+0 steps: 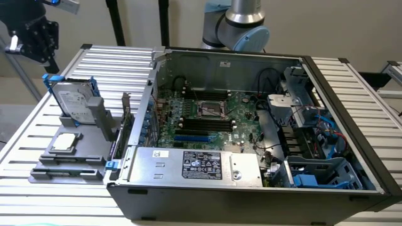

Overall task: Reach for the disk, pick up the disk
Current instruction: 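Pick up the disk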

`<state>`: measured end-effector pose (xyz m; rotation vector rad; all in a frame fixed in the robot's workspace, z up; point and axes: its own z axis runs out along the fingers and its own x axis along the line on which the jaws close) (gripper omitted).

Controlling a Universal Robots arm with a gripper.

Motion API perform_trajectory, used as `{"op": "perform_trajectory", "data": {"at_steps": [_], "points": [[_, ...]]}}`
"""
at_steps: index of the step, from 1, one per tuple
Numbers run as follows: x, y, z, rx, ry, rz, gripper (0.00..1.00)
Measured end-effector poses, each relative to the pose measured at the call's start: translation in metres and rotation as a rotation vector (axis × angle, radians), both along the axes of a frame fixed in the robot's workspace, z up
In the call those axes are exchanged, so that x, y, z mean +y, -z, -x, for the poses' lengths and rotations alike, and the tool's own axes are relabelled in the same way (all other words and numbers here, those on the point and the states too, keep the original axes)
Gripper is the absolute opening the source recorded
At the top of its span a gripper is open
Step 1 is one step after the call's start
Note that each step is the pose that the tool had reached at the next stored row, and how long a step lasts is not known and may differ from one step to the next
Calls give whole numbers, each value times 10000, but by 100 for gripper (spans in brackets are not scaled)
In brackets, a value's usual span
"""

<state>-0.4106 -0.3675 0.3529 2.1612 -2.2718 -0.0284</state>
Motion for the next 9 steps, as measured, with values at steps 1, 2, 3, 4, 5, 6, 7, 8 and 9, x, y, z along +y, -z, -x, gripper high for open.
{"op": "perform_trajectory", "data": {"at_steps": [1, 2, 3, 4, 5, 6, 7, 8, 9], "points": [[0, 0, 0, 0, -166, -6, 11], [0, 0, 0, 0, -318, -12, 11], [0, 0, 0, -1, -470, -18, 11], [1, 0, 0, 0, -613, -27, 11], [2, 0, 0, -1, -716, -35, 11], [7, 0, 0, -1, -805, -47, 11], [14, 0, 0, -1, -854, -61, 11], [26, 0, 0, -2, -877, -80, 11], [42, 0, 0, -3, -879, -104, 11]]}}
